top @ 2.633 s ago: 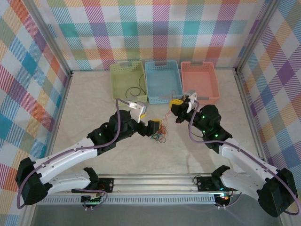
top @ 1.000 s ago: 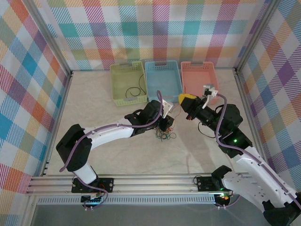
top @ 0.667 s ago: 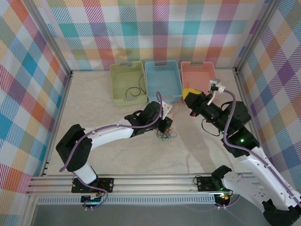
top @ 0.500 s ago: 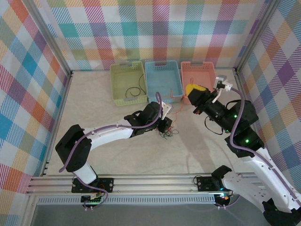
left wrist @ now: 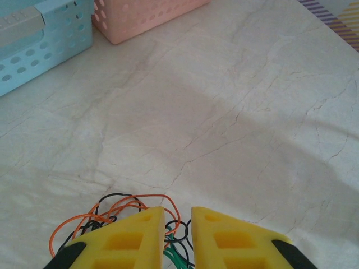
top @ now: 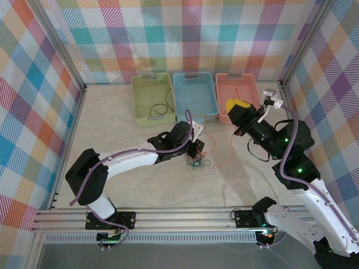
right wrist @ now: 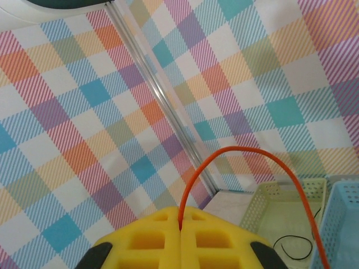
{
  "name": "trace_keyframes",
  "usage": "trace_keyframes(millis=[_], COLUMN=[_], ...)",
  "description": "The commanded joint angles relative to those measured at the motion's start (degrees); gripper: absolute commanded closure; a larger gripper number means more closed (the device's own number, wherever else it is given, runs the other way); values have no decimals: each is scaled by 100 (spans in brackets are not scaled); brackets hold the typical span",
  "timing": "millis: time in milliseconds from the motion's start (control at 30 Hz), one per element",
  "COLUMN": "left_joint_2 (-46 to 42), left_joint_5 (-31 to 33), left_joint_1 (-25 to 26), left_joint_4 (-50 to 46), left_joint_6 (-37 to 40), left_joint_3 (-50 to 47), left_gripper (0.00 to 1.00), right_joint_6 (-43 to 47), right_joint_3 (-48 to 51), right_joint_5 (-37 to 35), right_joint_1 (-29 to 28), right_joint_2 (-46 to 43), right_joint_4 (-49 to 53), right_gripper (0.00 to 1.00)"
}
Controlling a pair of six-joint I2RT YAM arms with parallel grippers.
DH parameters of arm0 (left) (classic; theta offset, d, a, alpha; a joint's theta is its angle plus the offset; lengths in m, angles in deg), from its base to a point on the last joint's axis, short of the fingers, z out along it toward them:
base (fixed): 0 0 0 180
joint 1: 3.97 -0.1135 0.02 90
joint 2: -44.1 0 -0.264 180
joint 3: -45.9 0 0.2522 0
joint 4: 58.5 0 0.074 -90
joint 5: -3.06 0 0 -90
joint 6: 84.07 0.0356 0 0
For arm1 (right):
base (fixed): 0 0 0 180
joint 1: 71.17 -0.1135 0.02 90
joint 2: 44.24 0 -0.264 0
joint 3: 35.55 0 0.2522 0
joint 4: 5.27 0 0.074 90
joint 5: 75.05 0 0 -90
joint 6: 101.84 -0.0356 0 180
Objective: Untangle the cables
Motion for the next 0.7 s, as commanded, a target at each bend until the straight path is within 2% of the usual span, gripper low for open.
trace_keyframes(millis=[0, 200, 333, 667], left_joint_2=[-285, -455, -732, -1526], left_joint_5=[120, 51, 528, 1604], left_joint_1=[37, -50, -132, -502], left_joint_4=[-64, 32, 135, 467], left_joint_6=[-55, -179, -311, -734], left_joint_3=[-99, -278, -483, -1181], left_gripper=[79, 78, 77, 74], right_joint_6=[213, 495, 691, 385], right_joint_3=[-165, -113, -119, -620], right_joint_5=[-272, -1211, -1650, -1397], right_joint_1=[10, 10, 17, 357], right_joint_2=[20, 111, 339, 1769], right_joint_4=[-128, -470, -716, -1101], right_gripper=[100, 100, 100, 100])
